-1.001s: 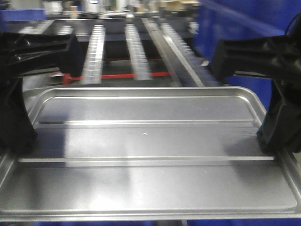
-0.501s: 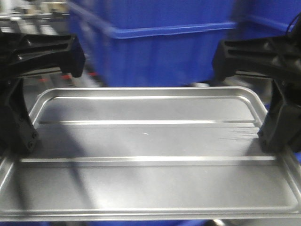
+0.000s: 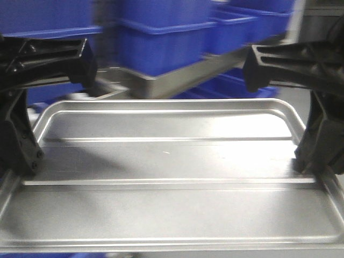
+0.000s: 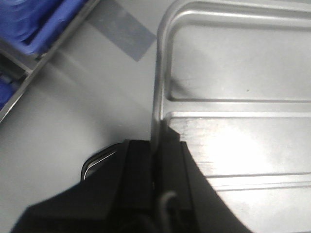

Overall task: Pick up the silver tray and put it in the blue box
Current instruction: 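Hold the tray level in both grippers while the base drives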

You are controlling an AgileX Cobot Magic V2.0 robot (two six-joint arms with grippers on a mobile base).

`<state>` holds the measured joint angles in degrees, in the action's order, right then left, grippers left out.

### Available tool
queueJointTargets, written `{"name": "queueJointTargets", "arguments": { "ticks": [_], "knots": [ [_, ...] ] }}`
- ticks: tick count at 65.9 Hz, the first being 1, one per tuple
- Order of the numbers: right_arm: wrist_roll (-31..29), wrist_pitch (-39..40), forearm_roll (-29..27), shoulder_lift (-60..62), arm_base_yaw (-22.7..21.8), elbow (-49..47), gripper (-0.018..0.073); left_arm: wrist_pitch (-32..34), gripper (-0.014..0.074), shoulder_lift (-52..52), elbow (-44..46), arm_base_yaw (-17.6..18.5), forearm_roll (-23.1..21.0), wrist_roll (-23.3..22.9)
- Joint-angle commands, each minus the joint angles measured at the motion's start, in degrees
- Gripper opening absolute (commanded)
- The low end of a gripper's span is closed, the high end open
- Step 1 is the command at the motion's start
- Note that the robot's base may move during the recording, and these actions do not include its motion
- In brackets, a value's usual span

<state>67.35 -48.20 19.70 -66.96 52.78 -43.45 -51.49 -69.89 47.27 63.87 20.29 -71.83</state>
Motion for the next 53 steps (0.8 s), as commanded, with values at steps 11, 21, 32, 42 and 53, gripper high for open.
{"name": "queueJointTargets", "arguments": {
  "ticks": [11, 21, 32, 42, 53],
  "knots": [
    [0.1, 1.3, 2.4, 1.4, 0.0, -1.4, 0.0057, 0.9, -0.0104, 1.5, 1.5, 0.5, 1.3, -0.4],
    [0.1, 1.3, 2.4, 1.4, 0.0, -1.4, 0.0057, 0.9, -0.0104, 1.5, 1.5, 0.5, 1.3, -0.4],
    [0.1, 1.3, 2.4, 1.4, 0.0, -1.4, 0.0057, 0.9, -0.0104, 1.5, 1.5, 0.5, 1.3, -0.4],
    [0.1, 1.3, 2.4, 1.4, 0.0, -1.4, 0.0057, 0.9, -0.0104, 1.5, 1.5, 0.5, 1.3, -0.4],
    [0.1, 1.3, 2.4, 1.4, 0.0, -1.4, 0.0057, 0.9, -0.0104, 1.5, 1.5, 0.5, 1.3, -0.4]
  ]
}}
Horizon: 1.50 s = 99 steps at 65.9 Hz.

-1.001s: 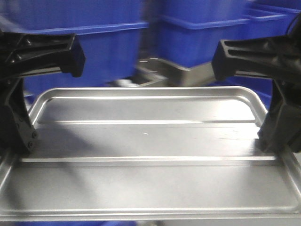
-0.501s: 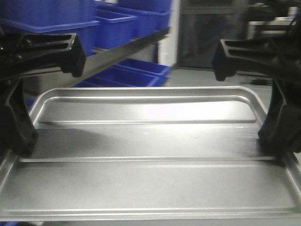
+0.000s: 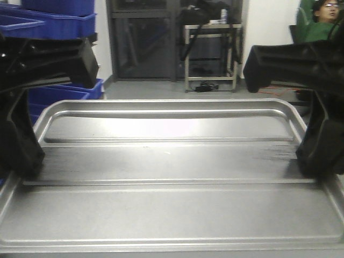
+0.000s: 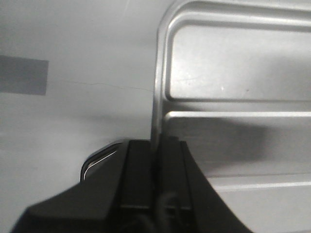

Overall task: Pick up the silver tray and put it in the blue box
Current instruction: 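Hold the tray level in both grippers while the base drives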

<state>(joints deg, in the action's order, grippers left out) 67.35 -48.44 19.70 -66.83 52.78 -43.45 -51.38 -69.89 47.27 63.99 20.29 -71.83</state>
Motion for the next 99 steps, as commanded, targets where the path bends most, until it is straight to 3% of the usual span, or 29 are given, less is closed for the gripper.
{"name": "queueJointTargets", "arguments": {
  "ticks": [1, 99],
  "knots": [
    [0.1, 1.5, 2.4, 1.3, 0.0, -1.4, 0.0057, 0.8, -0.0104, 1.5, 1.5, 0.3, 1.3, -0.4],
    [0.1, 1.5, 2.4, 1.3, 0.0, -1.4, 0.0057, 0.8, -0.0104, 1.5, 1.5, 0.3, 1.4, -0.4]
  ]
}}
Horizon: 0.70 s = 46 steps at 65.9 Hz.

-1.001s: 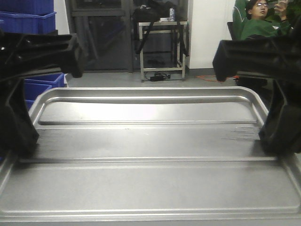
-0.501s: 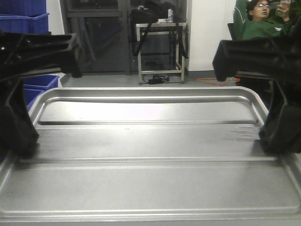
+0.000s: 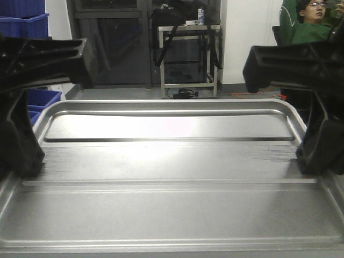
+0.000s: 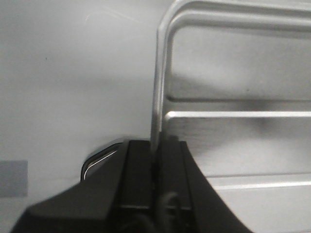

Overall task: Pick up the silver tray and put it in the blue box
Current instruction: 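Hold the tray level in both grippers while the base drives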

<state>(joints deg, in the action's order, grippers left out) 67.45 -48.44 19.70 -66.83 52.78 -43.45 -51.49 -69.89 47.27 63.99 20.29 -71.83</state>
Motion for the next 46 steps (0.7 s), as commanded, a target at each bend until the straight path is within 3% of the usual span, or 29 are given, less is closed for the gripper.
{"name": "queueJointTargets", "arguments": {
  "ticks": [1, 46],
  "knots": [
    [0.0, 1.5, 2.4, 1.3, 0.0, -1.4, 0.0057, 0.9, -0.0104, 1.5, 1.5, 0.3, 1.4, -0.4],
    [0.0, 1.5, 2.4, 1.2, 0.0, -1.4, 0.0057, 0.9, -0.0104, 1.5, 1.5, 0.3, 1.6, -0.4]
  ]
}}
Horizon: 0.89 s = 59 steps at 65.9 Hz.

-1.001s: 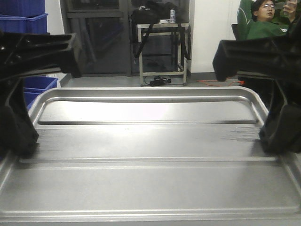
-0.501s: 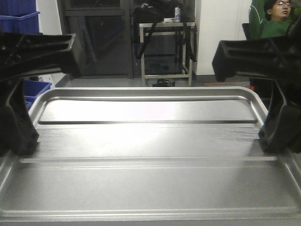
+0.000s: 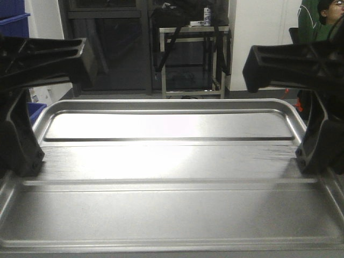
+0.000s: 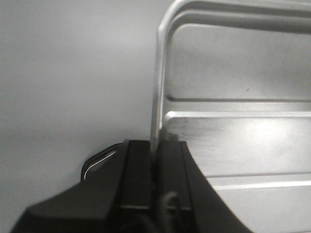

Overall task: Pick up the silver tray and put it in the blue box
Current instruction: 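Hold the tray level in both grippers while the base drives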

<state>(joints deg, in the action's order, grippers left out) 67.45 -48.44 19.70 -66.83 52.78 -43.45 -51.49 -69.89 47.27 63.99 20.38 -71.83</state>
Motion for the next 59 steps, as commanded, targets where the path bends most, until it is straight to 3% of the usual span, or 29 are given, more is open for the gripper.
{"name": "queueJointTargets", "arguments": {
  "ticks": [1, 59],
  "knots": [
    [0.0, 1.5, 2.4, 1.2, 0.0, -1.4, 0.0057, 0.9, -0.0104, 1.5, 1.5, 0.3, 1.5, -0.4],
    [0.0, 1.5, 2.4, 1.2, 0.0, -1.4, 0.0057, 0.9, -0.0104, 1.5, 1.5, 0.3, 1.5, -0.4]
  ]
}}
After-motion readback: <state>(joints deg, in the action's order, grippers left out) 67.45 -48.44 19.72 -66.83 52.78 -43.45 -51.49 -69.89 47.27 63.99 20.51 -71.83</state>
